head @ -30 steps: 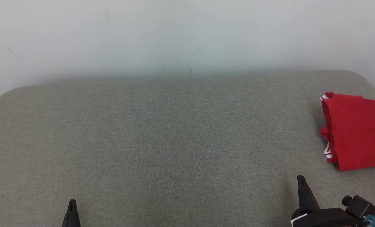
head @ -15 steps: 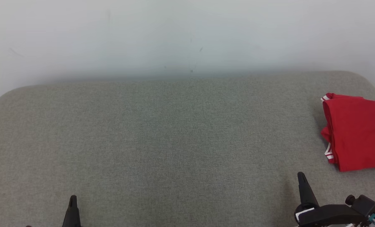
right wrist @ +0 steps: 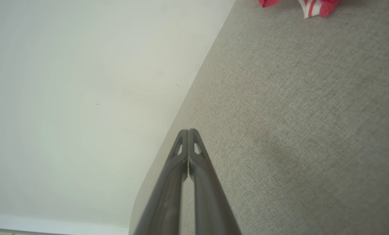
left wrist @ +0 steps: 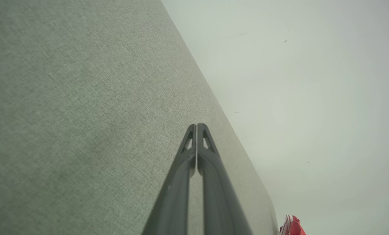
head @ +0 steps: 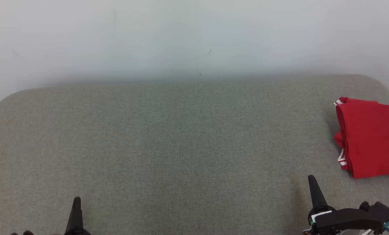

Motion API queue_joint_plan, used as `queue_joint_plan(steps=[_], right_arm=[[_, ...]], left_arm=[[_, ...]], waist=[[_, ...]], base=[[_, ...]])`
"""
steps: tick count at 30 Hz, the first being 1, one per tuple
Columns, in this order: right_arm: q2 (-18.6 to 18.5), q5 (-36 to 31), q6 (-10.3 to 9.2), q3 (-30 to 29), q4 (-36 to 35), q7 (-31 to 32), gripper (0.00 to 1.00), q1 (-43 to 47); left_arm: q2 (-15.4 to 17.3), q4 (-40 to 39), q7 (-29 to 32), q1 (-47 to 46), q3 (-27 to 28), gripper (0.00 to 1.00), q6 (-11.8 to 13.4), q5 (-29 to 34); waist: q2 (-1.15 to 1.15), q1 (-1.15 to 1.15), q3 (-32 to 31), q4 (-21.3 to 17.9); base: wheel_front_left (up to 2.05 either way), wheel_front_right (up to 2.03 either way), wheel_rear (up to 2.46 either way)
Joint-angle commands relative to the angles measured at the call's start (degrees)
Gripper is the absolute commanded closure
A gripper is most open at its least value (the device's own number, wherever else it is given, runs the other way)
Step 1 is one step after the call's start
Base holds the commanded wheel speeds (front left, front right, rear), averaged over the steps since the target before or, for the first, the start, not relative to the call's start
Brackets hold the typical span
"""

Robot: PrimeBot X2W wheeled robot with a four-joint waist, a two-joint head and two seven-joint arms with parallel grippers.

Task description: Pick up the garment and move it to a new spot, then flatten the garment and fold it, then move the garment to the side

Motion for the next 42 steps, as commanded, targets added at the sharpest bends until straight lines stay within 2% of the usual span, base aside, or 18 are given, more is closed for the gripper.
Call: queue_joint_plan(steps=[1, 42], right_arm=[[0.0, 2.1, -0.06, -0.1, -0.6, 0.3, 1.00, -1.0], [0.0, 23.5, -0.10, -0.4, -0.7, 4.7, 1.00, -2.7]], left_arm=[[0.2, -0.2, 0.5, -1.2, 0.2, 1.00, -0.4, -1.9], [0.3, 1.1, 5.8, -4.4, 1.0, 1.00, -1.6, -22.3]], waist=[[0.00, 0.00, 0.0, 0.0], [0.00, 0.00, -0.4, 0.8]], base=[[0.00, 0.00, 0.00], [0.00, 0.00, 0.00]])
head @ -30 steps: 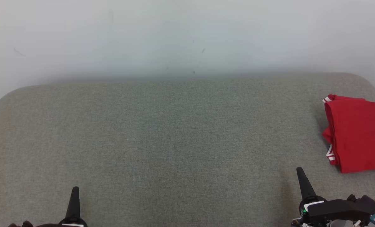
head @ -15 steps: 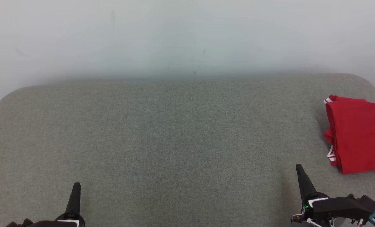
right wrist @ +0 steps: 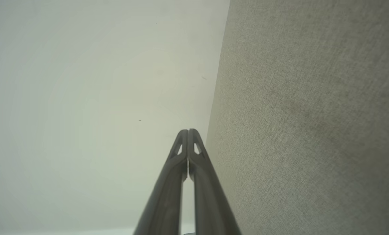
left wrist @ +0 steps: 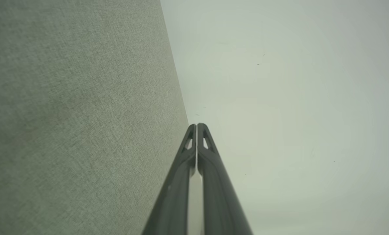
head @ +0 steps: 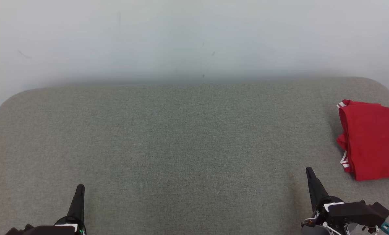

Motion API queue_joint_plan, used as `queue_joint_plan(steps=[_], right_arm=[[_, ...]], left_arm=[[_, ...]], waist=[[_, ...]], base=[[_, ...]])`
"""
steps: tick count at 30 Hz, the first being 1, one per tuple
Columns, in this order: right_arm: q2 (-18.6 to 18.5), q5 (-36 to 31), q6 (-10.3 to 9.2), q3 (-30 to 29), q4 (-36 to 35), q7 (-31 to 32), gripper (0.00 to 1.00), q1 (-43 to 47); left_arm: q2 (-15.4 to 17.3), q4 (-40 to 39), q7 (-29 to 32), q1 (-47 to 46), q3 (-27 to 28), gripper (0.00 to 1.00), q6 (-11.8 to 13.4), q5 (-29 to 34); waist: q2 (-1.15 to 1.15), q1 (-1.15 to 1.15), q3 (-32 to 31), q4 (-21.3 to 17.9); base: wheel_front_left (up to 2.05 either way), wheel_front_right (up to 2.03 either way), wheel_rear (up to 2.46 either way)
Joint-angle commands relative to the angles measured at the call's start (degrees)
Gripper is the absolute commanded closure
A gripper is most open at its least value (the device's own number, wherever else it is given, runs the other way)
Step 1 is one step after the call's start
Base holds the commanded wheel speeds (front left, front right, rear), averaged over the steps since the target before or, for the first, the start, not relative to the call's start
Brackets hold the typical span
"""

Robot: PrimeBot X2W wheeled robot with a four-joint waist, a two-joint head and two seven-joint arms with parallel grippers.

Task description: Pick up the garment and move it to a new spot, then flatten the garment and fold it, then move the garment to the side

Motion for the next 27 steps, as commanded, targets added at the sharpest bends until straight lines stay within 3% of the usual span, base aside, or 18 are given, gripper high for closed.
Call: queue_joint_plan(steps=[1, 18, 27], right_arm=[[0.0, 1.2, -0.10, -0.1, -0.3, 0.3, 1.00, -0.6], [0.0, 7.9, -0.12, -0.2, -0.3, 1.6, 1.00, -1.1], [0.0, 7.7, -0.12, -0.2, -0.3, 1.6, 1.00, -1.0]], left_arm=[[0.2, 0.1, 0.4, -0.9, 0.2, 1.00, -0.2, -1.3], [0.2, 0.5, 2.1, -1.8, 0.4, 1.00, -0.6, -7.5], [0.2, 0.5, 1.9, -1.8, 0.4, 1.00, -0.6, -7.4]], waist=[[0.00, 0.00, 0.0, 0.0], [0.00, 0.00, -0.2, 0.3], [0.00, 0.00, -0.2, 0.3]], base=[[0.00, 0.00, 0.00], [0.00, 0.00, 0.00], [0.00, 0.00, 0.00]])
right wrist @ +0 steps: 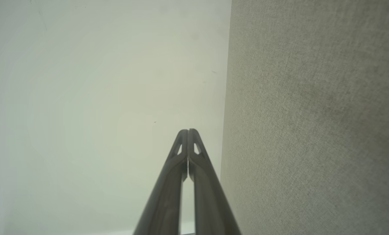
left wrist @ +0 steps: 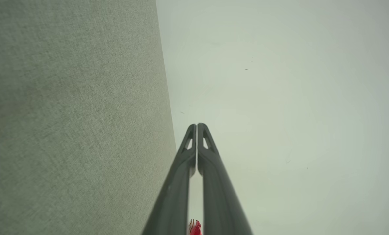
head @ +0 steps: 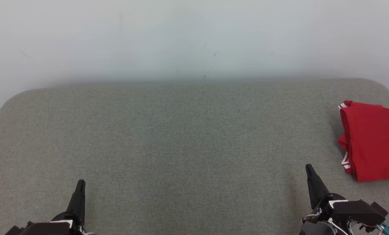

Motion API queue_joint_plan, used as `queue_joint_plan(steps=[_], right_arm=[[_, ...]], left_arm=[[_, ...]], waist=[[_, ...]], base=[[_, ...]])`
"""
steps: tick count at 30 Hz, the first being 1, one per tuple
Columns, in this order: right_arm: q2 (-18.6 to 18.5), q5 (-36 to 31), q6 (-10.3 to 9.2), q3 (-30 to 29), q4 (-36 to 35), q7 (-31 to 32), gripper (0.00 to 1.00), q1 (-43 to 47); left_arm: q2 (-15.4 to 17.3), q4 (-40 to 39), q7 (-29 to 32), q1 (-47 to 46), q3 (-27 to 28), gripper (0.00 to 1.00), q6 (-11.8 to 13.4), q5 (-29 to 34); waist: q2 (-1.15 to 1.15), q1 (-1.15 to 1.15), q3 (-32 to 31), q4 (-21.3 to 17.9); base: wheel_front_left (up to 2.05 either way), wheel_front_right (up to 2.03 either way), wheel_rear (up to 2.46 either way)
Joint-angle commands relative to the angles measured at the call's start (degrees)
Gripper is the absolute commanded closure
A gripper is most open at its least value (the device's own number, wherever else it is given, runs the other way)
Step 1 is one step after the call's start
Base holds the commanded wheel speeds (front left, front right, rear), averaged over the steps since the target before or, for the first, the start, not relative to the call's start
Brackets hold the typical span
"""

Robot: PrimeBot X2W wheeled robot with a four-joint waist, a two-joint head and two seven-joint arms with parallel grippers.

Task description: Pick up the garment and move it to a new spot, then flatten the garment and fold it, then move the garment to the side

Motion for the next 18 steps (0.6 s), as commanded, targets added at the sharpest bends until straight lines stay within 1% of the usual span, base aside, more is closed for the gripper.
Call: queue_joint_plan(steps=[1, 18], right_arm=[[0.0, 0.1, -0.12, 0.0, -0.2, 0.2, 1.00, -0.3], [0.0, 0.1, -0.12, 0.0, -0.2, 0.1, 1.00, -0.3]], left_arm=[[0.2, 0.1, 0.0, -0.6, 0.2, 1.00, -0.2, -0.3], [0.2, 0.1, 0.0, -0.6, 0.2, 1.00, -0.2, -0.3]], waist=[[-0.01, 0.00, 0.0, 0.0], [-0.01, 0.00, 0.0, 0.0]], base=[[0.00, 0.00, 0.00], [0.00, 0.00, 0.00]])
